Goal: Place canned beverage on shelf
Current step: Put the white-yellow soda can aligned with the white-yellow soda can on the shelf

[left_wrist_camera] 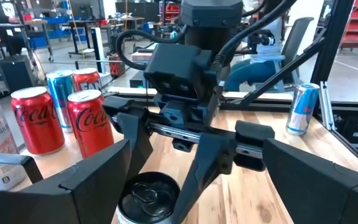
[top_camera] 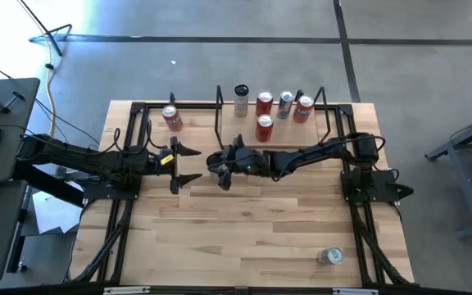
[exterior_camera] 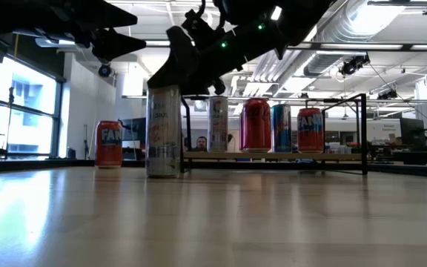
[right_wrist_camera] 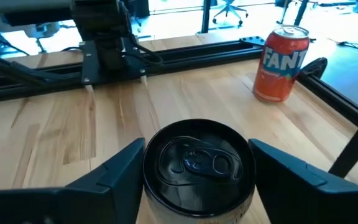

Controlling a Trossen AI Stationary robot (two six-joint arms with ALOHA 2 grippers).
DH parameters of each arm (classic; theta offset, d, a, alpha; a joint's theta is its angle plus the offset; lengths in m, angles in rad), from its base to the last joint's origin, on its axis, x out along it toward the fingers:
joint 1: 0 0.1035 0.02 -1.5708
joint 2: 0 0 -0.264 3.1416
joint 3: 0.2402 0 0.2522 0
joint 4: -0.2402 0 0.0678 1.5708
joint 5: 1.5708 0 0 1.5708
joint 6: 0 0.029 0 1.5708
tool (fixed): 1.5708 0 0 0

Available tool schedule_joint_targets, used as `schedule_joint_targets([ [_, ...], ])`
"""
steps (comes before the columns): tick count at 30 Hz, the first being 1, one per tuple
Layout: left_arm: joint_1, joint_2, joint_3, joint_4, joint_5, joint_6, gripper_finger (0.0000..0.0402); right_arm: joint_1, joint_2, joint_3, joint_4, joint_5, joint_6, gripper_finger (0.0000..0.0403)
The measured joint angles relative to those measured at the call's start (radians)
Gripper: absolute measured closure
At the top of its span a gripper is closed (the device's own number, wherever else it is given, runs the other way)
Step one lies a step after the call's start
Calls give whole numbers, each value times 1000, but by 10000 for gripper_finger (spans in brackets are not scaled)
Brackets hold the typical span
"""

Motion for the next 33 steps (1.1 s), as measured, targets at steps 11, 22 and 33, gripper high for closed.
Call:
schedule_joint_targets([
  [11, 0, 0, 0, -2, 0, -9, 48, -14, -104, -4, -153, -79, -151, 165],
  [22, 0, 0, 0, -5, 0, -6, 48, -226, -289, 0, -245, -322, -336, 165],
  [33, 0, 2, 0, -1, 8, -7, 48, -523, -275, -2, -302, -610, -416, 165],
])
